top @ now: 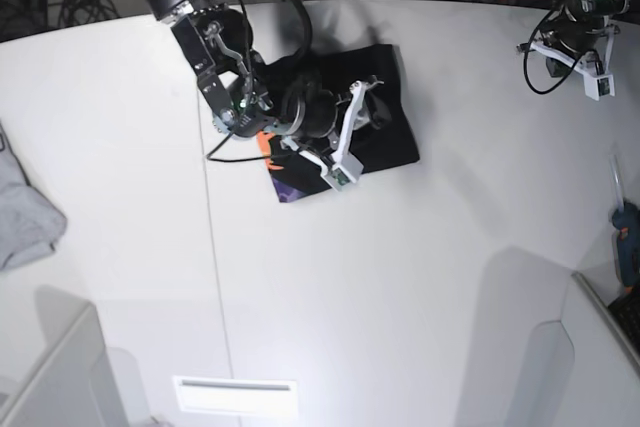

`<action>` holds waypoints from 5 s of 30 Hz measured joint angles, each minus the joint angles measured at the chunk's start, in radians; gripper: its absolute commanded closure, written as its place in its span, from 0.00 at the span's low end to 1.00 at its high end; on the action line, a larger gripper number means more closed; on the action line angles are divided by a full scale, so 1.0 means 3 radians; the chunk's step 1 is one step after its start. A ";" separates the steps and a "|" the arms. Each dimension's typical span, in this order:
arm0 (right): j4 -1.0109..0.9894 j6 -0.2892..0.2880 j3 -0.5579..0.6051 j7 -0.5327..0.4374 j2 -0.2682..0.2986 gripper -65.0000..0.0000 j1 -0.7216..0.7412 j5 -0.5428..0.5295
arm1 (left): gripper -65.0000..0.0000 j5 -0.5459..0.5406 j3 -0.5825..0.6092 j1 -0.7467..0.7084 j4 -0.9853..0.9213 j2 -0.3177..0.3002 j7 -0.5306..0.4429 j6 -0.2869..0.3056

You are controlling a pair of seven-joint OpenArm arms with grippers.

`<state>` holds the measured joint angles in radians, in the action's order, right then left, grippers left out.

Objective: Fold the T-shirt properly
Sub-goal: 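Press and smooth the folded bundle with the right gripper, left gripper withdrawn, then grasp the bundle edges with both grippers and rotate it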

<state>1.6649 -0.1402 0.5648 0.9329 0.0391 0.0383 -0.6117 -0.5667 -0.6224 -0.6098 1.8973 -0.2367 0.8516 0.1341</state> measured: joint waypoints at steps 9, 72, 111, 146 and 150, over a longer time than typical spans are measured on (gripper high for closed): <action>-0.0146 -0.0003 0.0547 -0.0081 -0.0355 0.68 0.0046 0.0678 | 1.00 0.0003 -0.0043 0.0000 -0.0001 -0.0005 0.0006 0.0000; 0.0467 0.0598 0.0416 0.0039 -0.0005 1.00 0.0256 0.0867 | 1.00 0.0029 -0.0509 0.0008 -0.0214 0.0038 0.0006 0.0429; 0.0736 0.0226 -0.0863 -0.0230 0.0633 1.00 -0.0778 0.0905 | 0.09 -0.1225 0.1068 0.0576 -0.0631 0.0549 0.0004 0.0954; 0.0732 0.0226 -0.1151 -0.0509 0.0595 1.00 -0.0886 0.0896 | 1.00 -0.0169 0.1362 0.1377 -0.0769 0.0173 0.0933 0.0548; 0.0732 0.0229 -0.1151 -0.0505 0.0594 1.00 -0.0886 0.0905 | 1.00 0.0075 0.1989 0.1675 -0.0787 -0.0235 0.0950 0.0509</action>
<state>1.8847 -0.0715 0.2195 0.7815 0.2173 -0.2276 -0.3401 -0.5442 -0.0257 -0.1074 1.6611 -0.3073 1.1366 0.2867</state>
